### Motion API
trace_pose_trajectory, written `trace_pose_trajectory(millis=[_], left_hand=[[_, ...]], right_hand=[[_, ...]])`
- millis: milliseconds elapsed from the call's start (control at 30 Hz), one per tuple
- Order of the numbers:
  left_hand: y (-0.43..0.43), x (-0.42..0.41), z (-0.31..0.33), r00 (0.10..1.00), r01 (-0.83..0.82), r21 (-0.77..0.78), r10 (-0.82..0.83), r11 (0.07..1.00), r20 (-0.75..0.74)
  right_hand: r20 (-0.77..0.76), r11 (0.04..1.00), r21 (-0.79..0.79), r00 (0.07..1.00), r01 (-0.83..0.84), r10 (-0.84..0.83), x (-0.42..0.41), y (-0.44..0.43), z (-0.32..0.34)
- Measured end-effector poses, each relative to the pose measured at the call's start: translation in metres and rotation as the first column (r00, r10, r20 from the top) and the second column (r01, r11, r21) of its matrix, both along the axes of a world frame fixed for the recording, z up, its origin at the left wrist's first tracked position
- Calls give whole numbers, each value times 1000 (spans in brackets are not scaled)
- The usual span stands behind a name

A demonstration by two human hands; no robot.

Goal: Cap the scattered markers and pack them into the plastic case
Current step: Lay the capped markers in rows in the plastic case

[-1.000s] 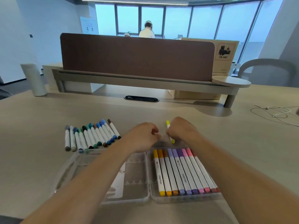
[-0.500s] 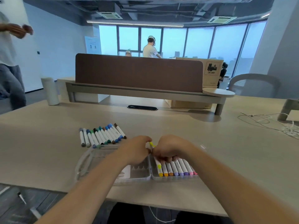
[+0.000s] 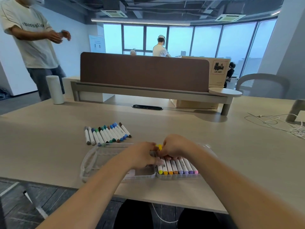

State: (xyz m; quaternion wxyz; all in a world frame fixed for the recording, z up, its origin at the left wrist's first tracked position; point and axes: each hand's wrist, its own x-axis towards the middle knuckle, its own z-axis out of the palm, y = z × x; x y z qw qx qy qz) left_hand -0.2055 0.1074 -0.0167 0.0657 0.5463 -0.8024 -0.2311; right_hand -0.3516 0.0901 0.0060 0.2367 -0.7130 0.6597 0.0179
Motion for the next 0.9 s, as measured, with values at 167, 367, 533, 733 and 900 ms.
trace_pose_trajectory(millis=[167,367,533,733,900], left_hand=[[4,-3,4,999,-2,-25,3,1000,36],[4,3,0,999,-30,-29,31,999,21],[4,19,-1,997,-76,-24,76,997,2],[4,40,2,994,-97,-50,100,994,53],[5,51,4,995,-93,-57,94,994,21]], right_hand=[[-47,1000,7,999,-14,14,3,-7,-2],[3,999,-26,1000,-21,22,6,-7,-3],[45,994,-93,997,-57,62,19,-9,-7],[46,988,-123,994,-98,104,42,-22,-17],[41,990,-66,991,-125,128,50,-26,-11]])
